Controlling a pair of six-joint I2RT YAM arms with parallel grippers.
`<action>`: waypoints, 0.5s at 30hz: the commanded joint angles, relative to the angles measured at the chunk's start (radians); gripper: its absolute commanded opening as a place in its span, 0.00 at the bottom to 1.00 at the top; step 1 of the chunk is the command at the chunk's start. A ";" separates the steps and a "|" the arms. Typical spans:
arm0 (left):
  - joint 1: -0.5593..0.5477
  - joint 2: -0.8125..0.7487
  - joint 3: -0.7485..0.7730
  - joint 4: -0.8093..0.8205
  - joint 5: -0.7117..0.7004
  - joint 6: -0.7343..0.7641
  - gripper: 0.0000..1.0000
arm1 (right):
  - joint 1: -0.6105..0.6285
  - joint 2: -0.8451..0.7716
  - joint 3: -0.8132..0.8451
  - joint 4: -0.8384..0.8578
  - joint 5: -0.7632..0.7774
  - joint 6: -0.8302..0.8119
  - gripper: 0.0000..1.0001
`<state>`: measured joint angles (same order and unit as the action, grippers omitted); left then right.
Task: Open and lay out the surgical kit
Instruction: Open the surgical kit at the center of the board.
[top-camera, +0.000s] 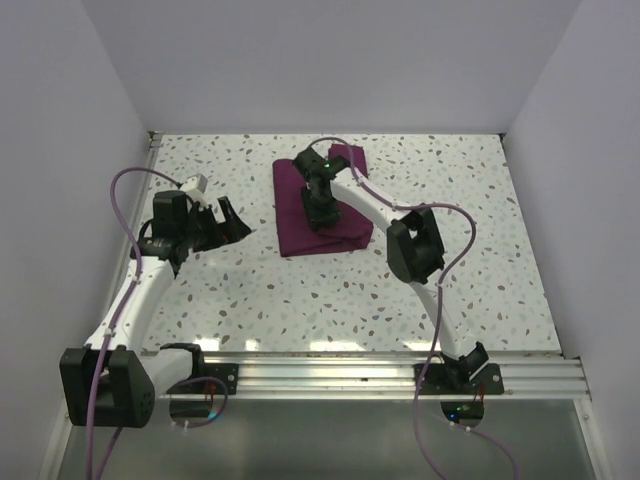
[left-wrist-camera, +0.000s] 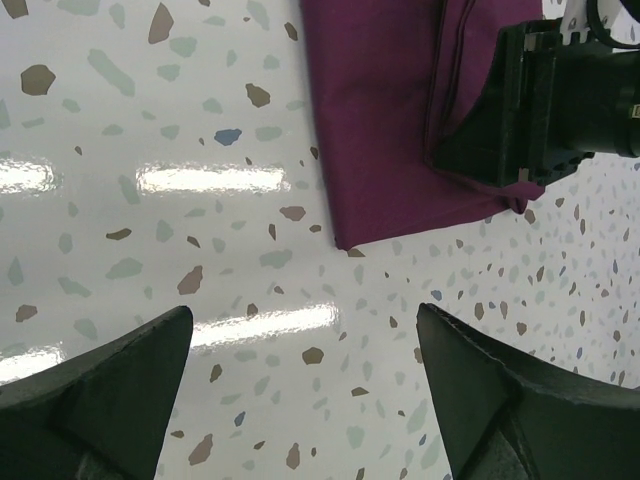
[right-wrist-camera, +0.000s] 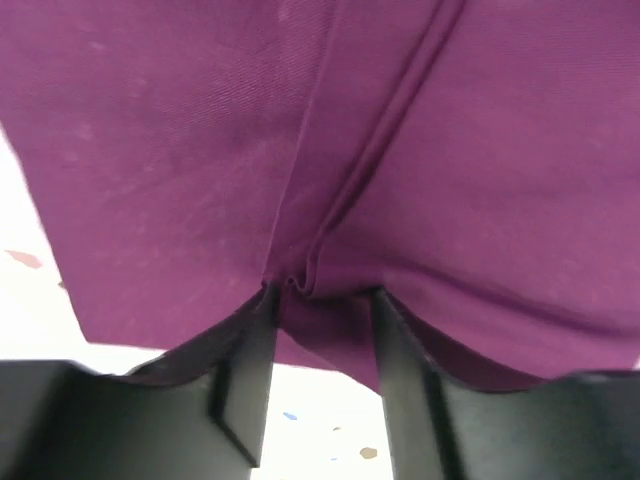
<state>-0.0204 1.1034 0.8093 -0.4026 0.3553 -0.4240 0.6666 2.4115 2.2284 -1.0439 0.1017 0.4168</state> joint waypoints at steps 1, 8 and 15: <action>-0.003 0.009 -0.004 0.004 0.017 0.005 0.97 | 0.004 0.023 0.050 -0.030 -0.019 -0.010 0.38; -0.003 0.013 -0.005 -0.002 0.014 0.005 0.95 | -0.030 -0.024 0.134 -0.076 0.038 -0.016 0.00; -0.004 0.013 0.013 0.005 0.008 0.014 0.95 | -0.123 -0.276 -0.091 0.024 0.128 0.022 0.00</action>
<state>-0.0204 1.1179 0.8055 -0.4057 0.3550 -0.4248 0.5991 2.3161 2.2219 -1.0557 0.1524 0.4194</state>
